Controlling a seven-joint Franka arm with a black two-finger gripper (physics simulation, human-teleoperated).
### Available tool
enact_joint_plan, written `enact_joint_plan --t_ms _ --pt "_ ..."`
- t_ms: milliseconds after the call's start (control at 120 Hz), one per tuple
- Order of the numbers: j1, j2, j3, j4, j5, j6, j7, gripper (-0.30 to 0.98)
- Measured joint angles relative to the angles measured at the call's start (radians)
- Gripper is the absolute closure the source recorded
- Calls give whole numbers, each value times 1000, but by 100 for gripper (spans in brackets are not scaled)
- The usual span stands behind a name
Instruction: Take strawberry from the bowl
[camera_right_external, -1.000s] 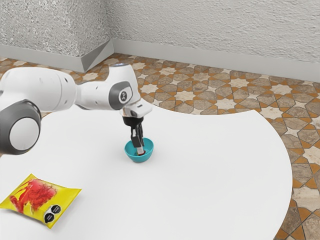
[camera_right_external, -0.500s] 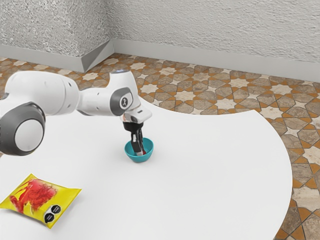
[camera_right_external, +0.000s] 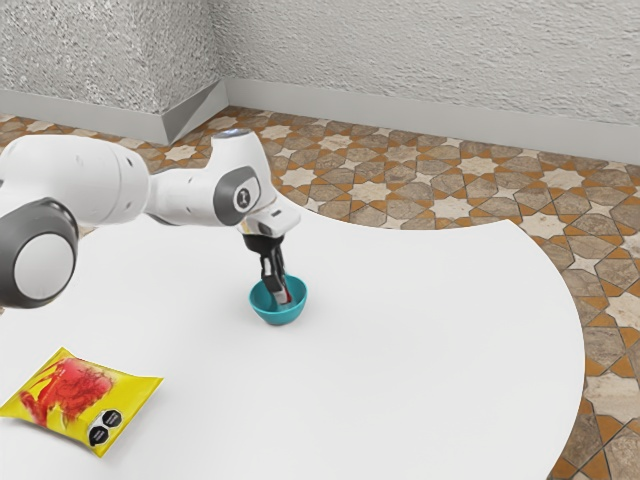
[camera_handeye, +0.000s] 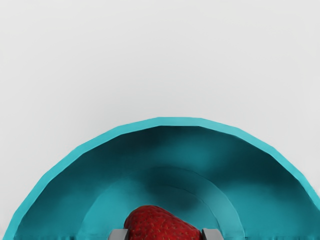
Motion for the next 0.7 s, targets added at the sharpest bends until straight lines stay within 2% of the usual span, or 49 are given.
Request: enact_joint_plan --t_ms 200,375,408,508,575,700 --pt "-93 -86 -2 -32 1 1 -11 59" --pt "-132 -17 -20 14 -3 -2 -27 56" --pt "-133 -1 -20 20 -4 -3 -30 53" --pt "-134 6 -26 26 -6 -8 -38 34" --pt "-135 -51 -38 20 -5 -17 -44 25" --pt "-137 -265 -6 6 -2 -136 -129 14"
